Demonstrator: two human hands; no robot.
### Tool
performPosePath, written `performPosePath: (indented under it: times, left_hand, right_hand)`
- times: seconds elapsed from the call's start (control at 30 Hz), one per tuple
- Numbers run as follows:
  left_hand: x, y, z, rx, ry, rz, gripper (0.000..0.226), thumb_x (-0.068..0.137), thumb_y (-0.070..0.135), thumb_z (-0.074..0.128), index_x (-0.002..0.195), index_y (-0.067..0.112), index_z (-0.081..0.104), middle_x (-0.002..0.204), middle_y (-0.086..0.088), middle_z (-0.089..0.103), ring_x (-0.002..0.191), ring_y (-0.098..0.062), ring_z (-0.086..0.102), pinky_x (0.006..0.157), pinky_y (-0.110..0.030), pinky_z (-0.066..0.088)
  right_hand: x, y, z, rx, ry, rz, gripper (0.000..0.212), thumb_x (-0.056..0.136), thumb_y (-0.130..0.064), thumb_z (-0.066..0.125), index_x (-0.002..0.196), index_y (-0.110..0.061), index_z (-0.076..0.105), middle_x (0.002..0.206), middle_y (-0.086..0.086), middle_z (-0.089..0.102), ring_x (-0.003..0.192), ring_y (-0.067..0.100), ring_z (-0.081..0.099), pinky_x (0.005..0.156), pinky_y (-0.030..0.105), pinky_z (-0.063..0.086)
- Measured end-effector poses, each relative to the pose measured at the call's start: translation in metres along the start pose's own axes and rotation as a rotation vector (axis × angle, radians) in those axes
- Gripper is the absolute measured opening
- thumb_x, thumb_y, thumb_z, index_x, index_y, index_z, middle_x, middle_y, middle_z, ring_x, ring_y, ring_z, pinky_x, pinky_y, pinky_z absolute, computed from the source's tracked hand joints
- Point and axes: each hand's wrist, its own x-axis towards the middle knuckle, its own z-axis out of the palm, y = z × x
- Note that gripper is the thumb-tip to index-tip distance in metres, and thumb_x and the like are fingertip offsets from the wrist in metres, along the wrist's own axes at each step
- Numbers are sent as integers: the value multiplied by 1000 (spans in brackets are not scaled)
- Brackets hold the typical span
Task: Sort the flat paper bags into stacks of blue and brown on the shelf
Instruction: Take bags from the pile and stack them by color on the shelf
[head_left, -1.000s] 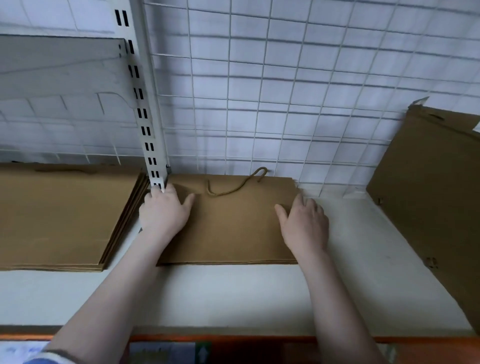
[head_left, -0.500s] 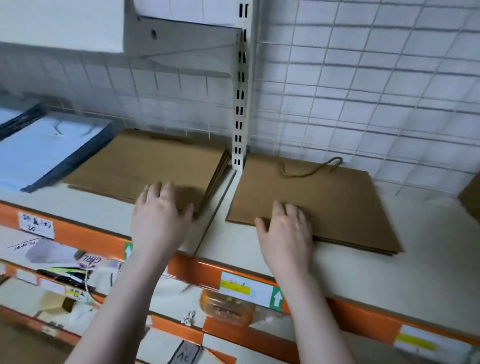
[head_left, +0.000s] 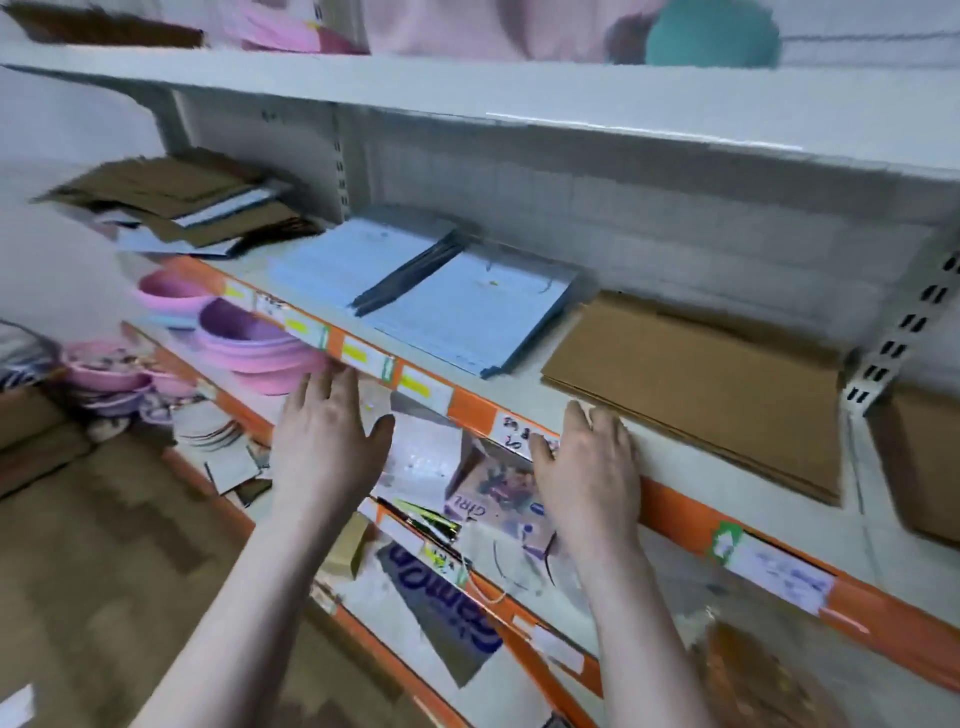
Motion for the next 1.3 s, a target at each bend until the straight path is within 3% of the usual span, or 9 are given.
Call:
performPosePath:
  times: [0.23, 0.4, 0.53, 0.63, 0.93, 1.3]
  left_hand:
    - [59, -119, -19, 38, 59, -114, 61, 84, 28, 65, 134, -2, 46, 139, -24, 43, 130, -40, 36, 107, -45, 27]
    - [116, -184, -7, 39, 83, -153, 54, 82, 26, 69, 125, -2, 53, 127, -24, 51, 123, -39, 42, 100, -46, 34]
    - [180, -241, 6, 98, 111, -173, 52, 79, 23, 72, 120, -4, 56, 122, -25, 55, 119, -41, 45, 99, -47, 36]
    - [241, -281, 9, 150, 106, -181, 54, 80, 26, 70, 122, -3, 55, 128, -26, 52, 123, -42, 43, 105, -48, 33]
    - [421, -381, 7, 169, 135, -191, 54, 86, 29, 63, 129, -1, 49, 134, -25, 45, 126, -39, 38, 100, -47, 33]
    - [603, -517, 36, 15, 83, -80, 58, 89, 40, 57, 133, 4, 47, 143, -21, 39, 134, -33, 30, 108, -40, 25]
  right_hand:
    - [33, -129, 45, -1, -48, -146, 57, 95, -43, 44, 142, -10, 37, 136, 14, 46, 130, 30, 37, 108, 38, 28]
    - [78, -201, 85, 28, -53, -207, 55, 96, -41, 44, 141, -10, 38, 133, 12, 47, 125, 28, 39, 102, 34, 30]
    - [131, -268, 129, 115, -9, -218, 53, 94, -37, 50, 137, -7, 44, 126, 16, 51, 119, 32, 43, 95, 38, 32]
    - [178, -324, 161, 143, -30, -228, 54, 94, -38, 49, 139, -8, 42, 128, 15, 50, 122, 31, 41, 97, 36, 30]
    - [296, -483, 227, 196, -77, -257, 48, 93, -36, 48, 133, -9, 46, 128, 13, 50, 122, 29, 41, 98, 36, 30]
    - [378, -634, 292, 88, 30, -111, 47, 95, -38, 47, 131, -10, 47, 124, 14, 51, 118, 28, 43, 94, 35, 33]
